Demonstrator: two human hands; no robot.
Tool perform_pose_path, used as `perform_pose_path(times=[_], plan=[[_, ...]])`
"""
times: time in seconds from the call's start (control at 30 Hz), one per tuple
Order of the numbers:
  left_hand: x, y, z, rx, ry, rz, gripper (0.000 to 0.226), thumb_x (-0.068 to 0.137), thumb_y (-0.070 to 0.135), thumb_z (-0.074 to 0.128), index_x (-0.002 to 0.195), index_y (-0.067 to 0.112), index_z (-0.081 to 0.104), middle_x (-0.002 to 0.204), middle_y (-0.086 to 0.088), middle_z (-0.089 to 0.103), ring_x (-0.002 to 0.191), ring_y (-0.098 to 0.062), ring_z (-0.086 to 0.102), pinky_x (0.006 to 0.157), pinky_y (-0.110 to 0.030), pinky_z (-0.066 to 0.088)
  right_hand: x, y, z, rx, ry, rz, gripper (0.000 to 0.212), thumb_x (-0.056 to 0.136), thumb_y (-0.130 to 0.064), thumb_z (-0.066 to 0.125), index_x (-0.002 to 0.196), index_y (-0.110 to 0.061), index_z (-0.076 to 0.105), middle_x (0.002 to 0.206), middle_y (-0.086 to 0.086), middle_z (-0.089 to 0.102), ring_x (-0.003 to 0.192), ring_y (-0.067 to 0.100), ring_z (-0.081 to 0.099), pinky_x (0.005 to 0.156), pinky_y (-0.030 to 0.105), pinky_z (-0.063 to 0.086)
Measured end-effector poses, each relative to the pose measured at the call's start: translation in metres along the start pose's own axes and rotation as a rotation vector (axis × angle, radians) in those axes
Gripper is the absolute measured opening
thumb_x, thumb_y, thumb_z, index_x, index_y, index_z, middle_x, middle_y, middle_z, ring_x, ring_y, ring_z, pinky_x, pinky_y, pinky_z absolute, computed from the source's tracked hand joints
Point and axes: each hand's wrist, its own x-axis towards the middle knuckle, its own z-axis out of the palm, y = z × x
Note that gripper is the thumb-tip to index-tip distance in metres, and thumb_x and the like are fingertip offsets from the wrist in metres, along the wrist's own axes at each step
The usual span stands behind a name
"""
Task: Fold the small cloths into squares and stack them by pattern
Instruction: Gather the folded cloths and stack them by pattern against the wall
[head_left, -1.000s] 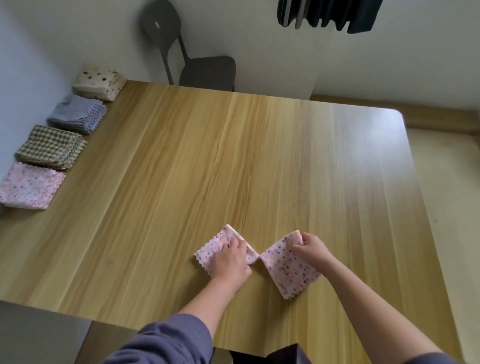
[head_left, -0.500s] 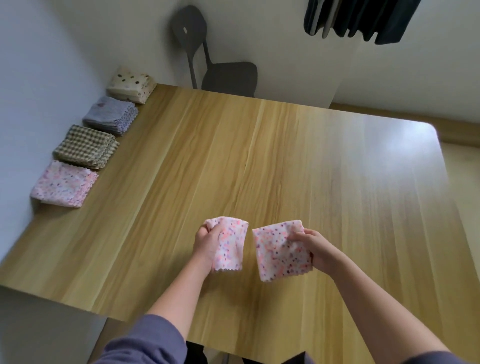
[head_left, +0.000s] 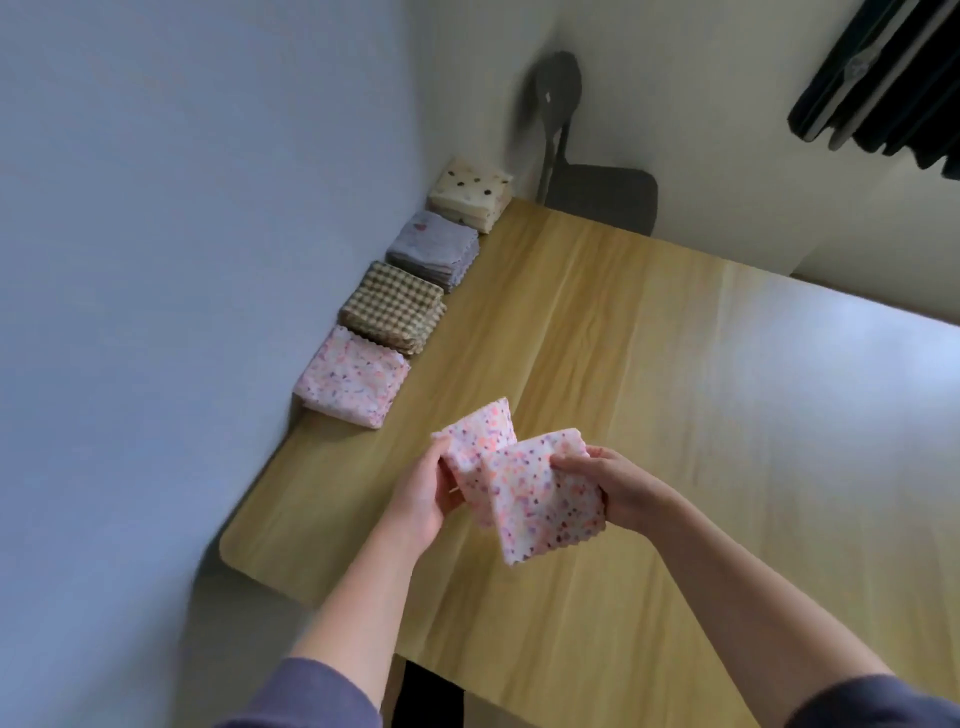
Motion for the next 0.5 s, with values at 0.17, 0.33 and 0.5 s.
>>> perform_pose_path(times=[0.17,0.33,0.5], plan=[[-0.001,0.073,-0.07,0.069,-0.043,0.037,0.024,0.096,0.024,0.048,0.096,0.013,0.069,0.09,-0.005,0.072,0.082,-0.016,0.066,0.07,-0.03,0.049,0.047,-0.043,0.109,-0.065,-0.096,-0.005,0.038,0.075,-0.024,0.07,0.107,-0.005,0.066,0.106,0.014,0.071,0.096,0.027,0.069,0.079,0.037,0.056],[0.005,0.107,-0.102,0.066,-0.093,0.035,0.042,0.1,0.022,0.041,0.085,0.018,0.08,0.102,-0.004,0.074,0.097,-0.016,0.067,0.088,-0.035,0.05,0.078,-0.062,0.157,-0.047,-0.116,-0.009,0.036,0.079,-0.022,0.071,0.11,-0.005,0.065,0.109,0.015,0.071,0.098,0.027,0.069,0.081,0.039,0.056],[0.013,0.125,-0.117,0.028,-0.058,0.079,0.043,0.1,0.027,0.043,0.08,0.02,0.08,0.097,-0.003,0.075,0.097,-0.018,0.067,0.083,-0.035,0.051,0.103,-0.078,0.181,-0.096,-0.092,-0.003,0.032,0.085,-0.02,0.069,0.113,-0.006,0.065,0.112,0.014,0.07,0.104,0.029,0.067,0.087,0.042,0.054]])
